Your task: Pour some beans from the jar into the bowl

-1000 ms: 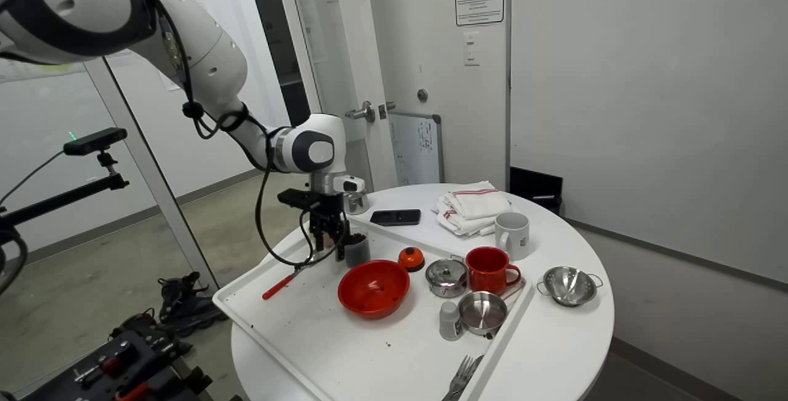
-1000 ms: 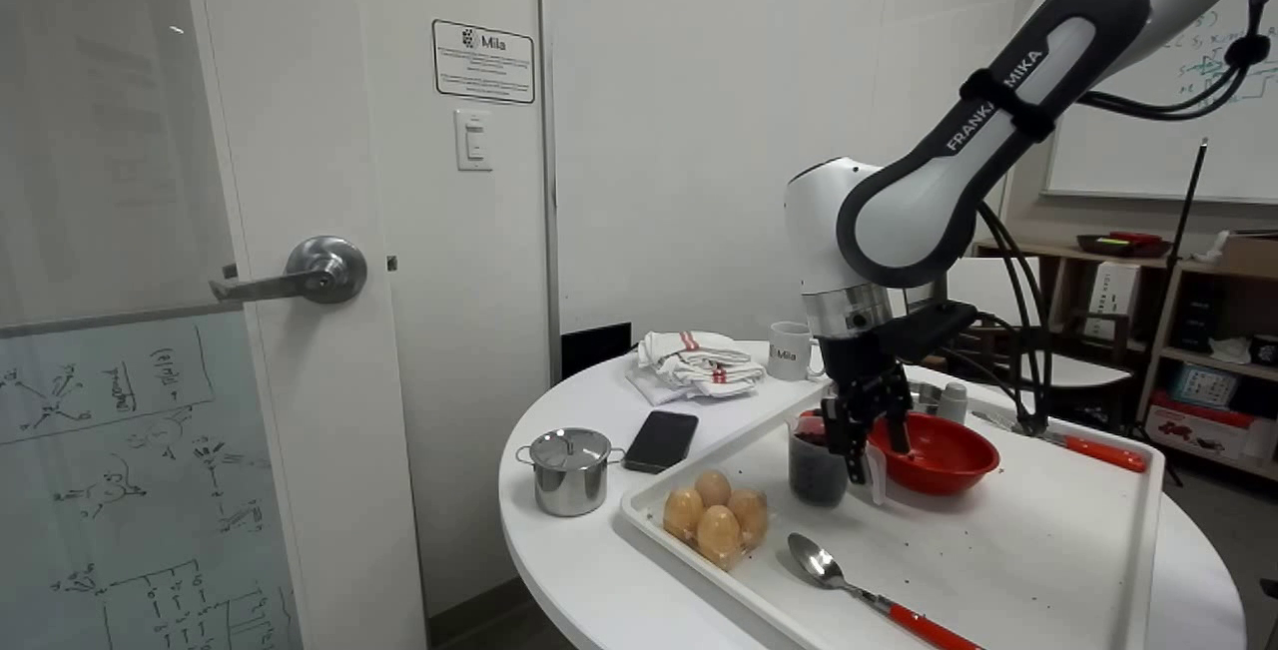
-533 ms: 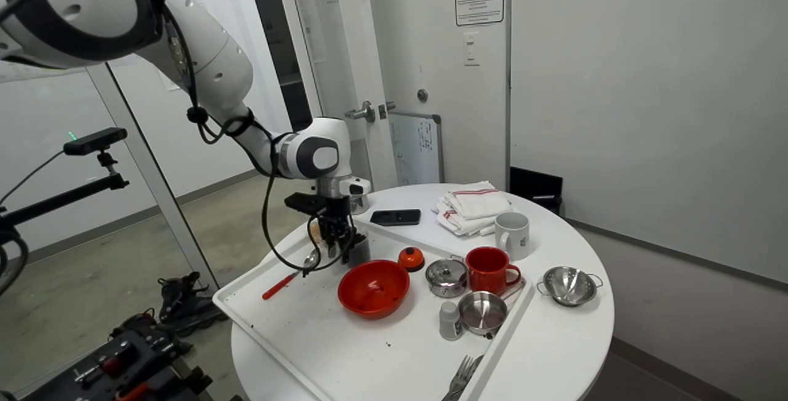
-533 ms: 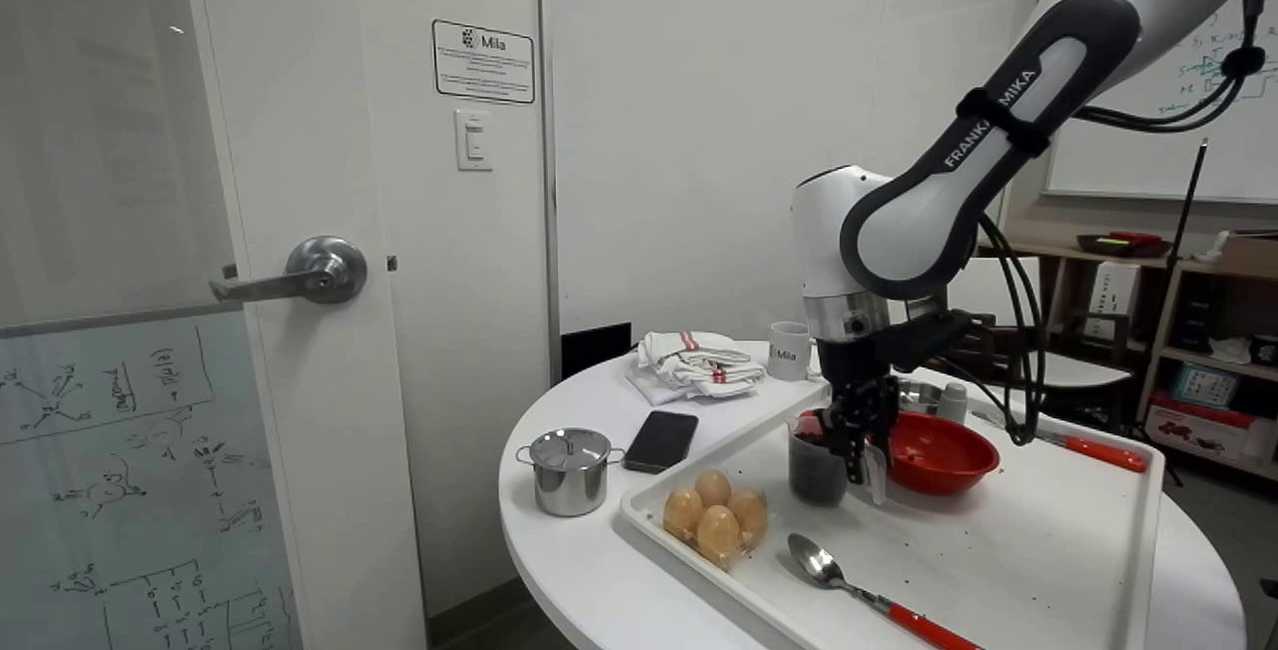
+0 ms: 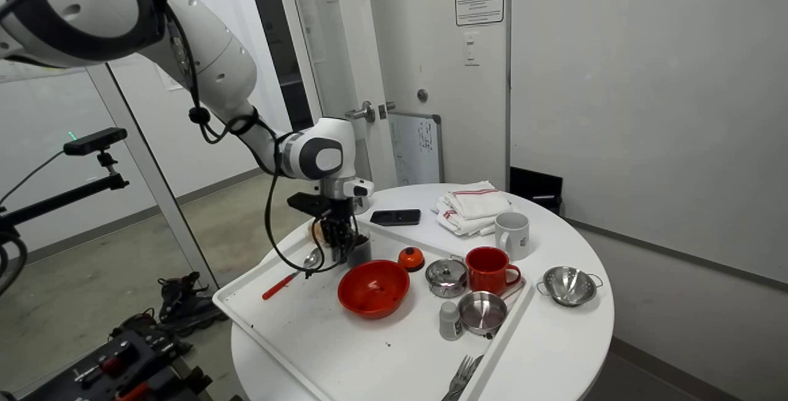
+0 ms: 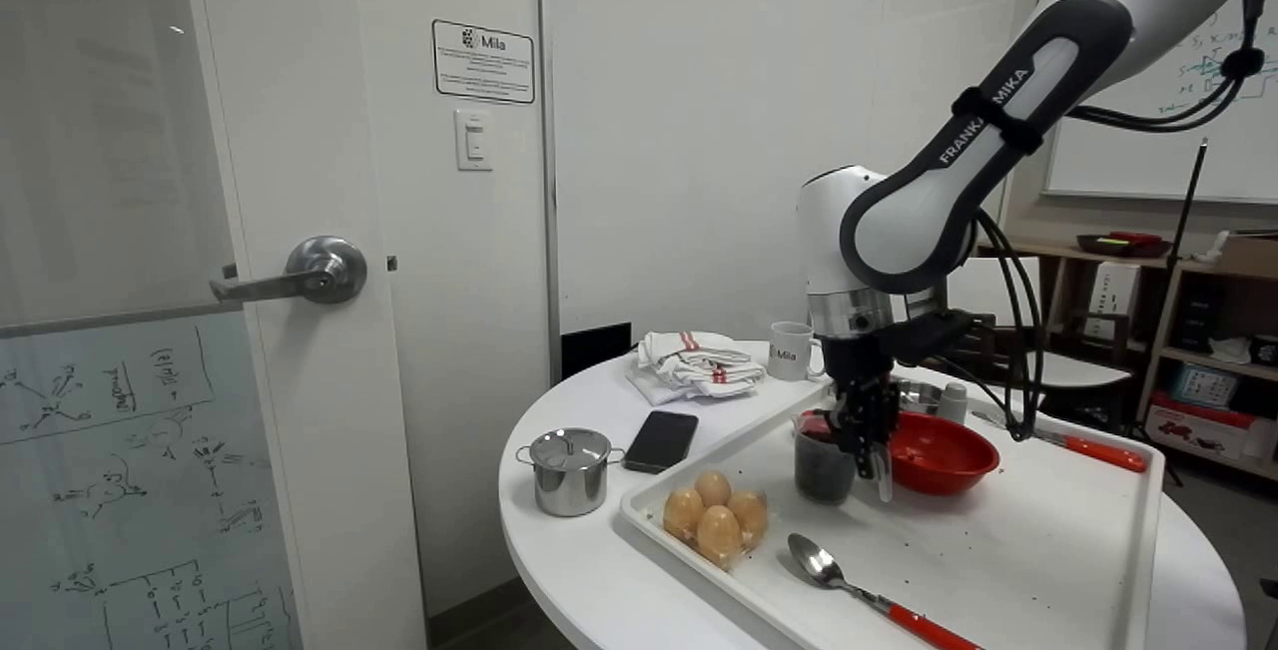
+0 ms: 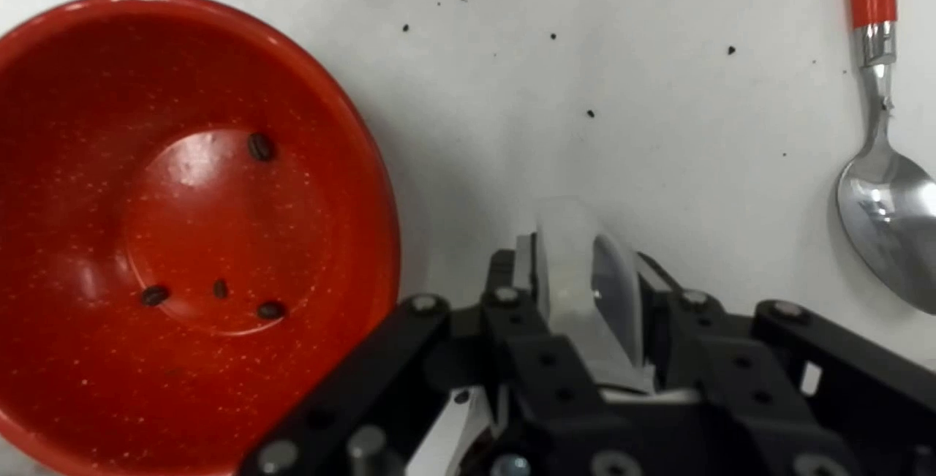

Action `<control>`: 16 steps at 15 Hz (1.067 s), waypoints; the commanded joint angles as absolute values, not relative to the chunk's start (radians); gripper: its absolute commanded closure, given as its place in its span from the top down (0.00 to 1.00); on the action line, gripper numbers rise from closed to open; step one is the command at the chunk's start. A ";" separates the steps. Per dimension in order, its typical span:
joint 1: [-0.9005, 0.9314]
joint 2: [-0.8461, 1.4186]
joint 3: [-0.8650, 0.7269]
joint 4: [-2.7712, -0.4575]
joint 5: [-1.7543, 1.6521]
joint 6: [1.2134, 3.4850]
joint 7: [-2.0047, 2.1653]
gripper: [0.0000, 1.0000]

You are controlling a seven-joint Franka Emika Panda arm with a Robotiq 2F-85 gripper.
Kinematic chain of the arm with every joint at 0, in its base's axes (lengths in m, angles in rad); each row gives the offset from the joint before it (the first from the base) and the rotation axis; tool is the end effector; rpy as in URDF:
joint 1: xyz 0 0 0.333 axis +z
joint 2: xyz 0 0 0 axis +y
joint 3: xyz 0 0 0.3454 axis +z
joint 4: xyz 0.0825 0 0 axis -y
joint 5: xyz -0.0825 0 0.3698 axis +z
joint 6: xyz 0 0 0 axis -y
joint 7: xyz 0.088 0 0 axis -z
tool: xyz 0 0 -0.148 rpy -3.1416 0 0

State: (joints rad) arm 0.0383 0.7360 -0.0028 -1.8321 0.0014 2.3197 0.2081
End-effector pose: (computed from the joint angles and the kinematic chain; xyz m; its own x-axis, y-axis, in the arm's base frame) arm 0.6115 0.0218 0.1026 0.9551 -0.1735 -0.2403 -0.1659 -0.9848 0.0519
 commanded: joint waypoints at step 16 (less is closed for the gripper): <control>-0.026 0.657 -0.016 -1.656 0.074 1.782 0.136 0.12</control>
State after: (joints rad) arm -0.0002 0.6604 -0.0030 -1.6803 0.0307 1.8526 0.1243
